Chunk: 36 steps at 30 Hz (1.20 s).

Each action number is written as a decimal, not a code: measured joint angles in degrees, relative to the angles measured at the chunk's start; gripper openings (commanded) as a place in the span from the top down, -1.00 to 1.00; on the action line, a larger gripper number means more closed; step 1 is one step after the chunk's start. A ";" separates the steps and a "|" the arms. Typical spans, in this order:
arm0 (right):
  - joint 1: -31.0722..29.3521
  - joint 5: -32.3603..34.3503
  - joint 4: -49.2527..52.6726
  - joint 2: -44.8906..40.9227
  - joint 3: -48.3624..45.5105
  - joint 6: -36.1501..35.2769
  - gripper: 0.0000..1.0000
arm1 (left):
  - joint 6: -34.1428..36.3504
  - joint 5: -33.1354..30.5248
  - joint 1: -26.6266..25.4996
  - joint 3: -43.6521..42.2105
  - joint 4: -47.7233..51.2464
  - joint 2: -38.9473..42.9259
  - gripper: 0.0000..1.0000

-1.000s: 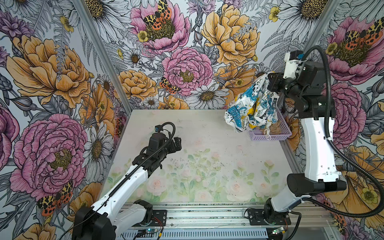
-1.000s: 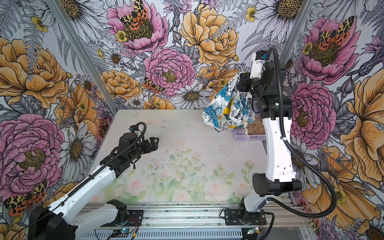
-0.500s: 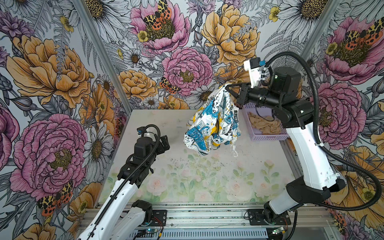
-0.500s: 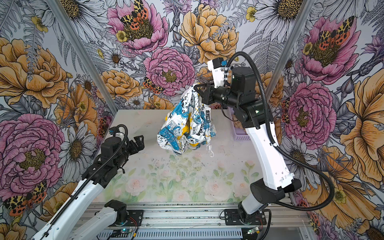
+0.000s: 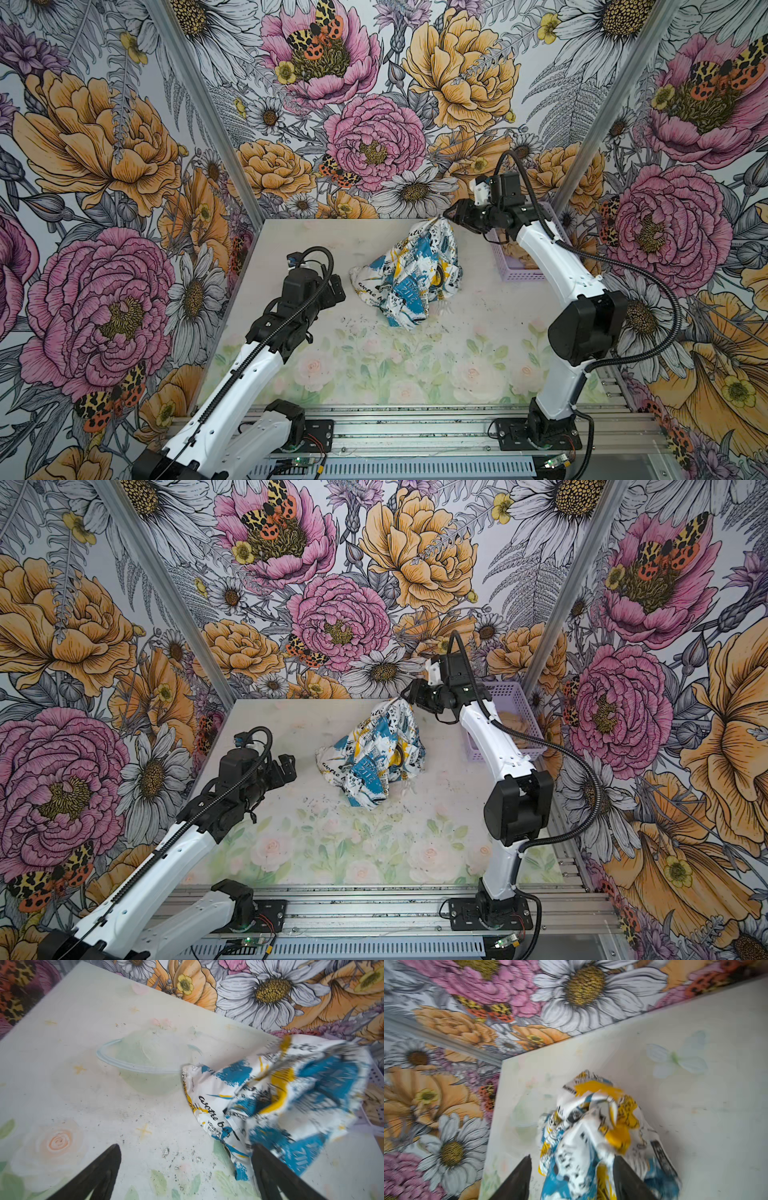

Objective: Fold and stack the mixed laundry pile

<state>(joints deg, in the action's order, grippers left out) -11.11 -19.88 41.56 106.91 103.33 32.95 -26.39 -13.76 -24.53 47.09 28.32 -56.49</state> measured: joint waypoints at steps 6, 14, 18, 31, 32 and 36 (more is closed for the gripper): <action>-1.11 7.54 -0.37 -7.89 -12.72 -2.01 -0.55 | 0.39 3.80 -9.11 0.44 -6.56 -9.42 -0.98; -1.60 10.99 -2.49 -16.65 -32.24 -3.48 -0.57 | 2.23 9.84 -15.74 8.61 -14.88 -29.90 -0.98; -1.11 12.17 -2.93 -17.94 -37.42 -3.45 -0.58 | 4.22 11.37 -19.41 17.64 -16.20 -40.74 -0.98; 1.33 13.35 -7.69 -23.12 -43.50 -2.75 -0.60 | 6.12 5.29 -24.30 32.17 -10.27 -61.31 0.87; 1.33 12.90 -8.31 -22.97 -44.09 -2.73 -0.59 | 5.97 4.31 -23.96 31.85 -10.05 -60.87 0.96; 1.05 10.23 -13.42 -19.54 -45.44 -2.58 -0.59 | 5.95 1.14 -22.32 28.72 -8.46 -55.19 1.00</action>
<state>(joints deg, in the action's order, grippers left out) -10.07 -9.65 28.14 87.37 57.89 30.37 -20.45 -12.62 -46.85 75.81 19.86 -111.68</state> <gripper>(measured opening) 0.797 0.056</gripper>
